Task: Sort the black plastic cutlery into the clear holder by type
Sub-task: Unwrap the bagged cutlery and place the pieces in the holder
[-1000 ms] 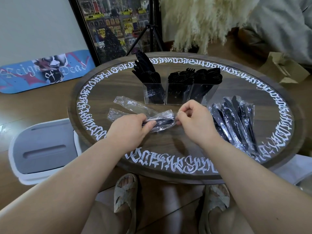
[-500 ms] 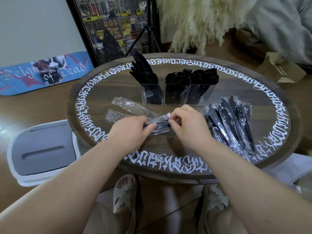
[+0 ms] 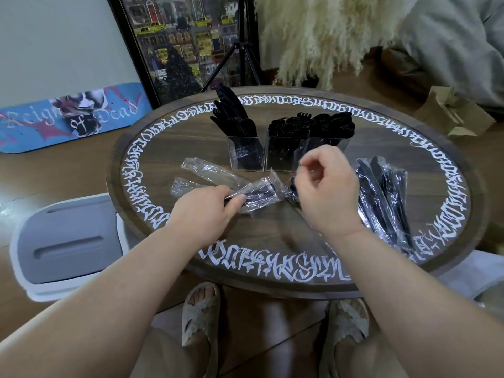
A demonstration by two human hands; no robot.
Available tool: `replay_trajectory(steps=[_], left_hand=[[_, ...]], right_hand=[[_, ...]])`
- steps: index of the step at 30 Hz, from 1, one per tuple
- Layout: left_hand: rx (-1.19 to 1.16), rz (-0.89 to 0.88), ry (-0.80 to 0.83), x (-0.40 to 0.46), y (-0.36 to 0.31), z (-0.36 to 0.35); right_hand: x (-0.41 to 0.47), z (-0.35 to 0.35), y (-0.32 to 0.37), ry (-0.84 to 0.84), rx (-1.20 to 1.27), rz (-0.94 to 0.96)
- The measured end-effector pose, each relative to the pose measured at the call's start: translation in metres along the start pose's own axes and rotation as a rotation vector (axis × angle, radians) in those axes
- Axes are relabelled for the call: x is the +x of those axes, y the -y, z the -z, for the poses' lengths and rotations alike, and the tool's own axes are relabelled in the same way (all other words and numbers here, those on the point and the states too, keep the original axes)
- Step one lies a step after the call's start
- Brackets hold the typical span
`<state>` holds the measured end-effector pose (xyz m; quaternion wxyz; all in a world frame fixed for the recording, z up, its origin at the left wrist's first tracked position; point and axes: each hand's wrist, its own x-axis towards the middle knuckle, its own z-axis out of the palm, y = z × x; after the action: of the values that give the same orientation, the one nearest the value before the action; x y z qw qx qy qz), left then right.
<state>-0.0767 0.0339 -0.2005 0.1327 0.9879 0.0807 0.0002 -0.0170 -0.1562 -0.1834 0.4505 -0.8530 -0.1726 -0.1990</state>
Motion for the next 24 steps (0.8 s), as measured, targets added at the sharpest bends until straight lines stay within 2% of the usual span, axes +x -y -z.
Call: replay_trajectory(steps=[1,3,5,6,10,16,24], left_hand=[[0.014,0.005,0.0,0.0,0.0,-0.001],[0.035,0.011,0.003,0.001,-0.001,-0.001],[0.039,0.004,0.013,0.001,-0.003,-0.002],[0.034,-0.001,0.015,0.001,-0.004,-0.001],[-0.005,-0.015,0.011,-0.003,-0.006,0.002],[-0.055,-0.033,0.009,-0.002,-0.006,0.003],[-0.124,-0.065,0.017,-0.001,-0.005,-0.002]], right_hand=[[-0.005,-0.001,0.006,0.041,0.013,0.154],[-0.015,-0.007,0.011,0.253,-0.065,0.249],[-0.019,-0.013,0.009,0.437,-0.226,0.139],[-0.017,-0.014,0.005,0.465,-0.281,0.069],[-0.005,-0.011,-0.002,0.44,-0.285,-0.167],[-0.002,-0.009,-0.004,0.45,0.18,-0.532],[-0.002,-0.008,-0.007,0.584,0.226,-0.575]])
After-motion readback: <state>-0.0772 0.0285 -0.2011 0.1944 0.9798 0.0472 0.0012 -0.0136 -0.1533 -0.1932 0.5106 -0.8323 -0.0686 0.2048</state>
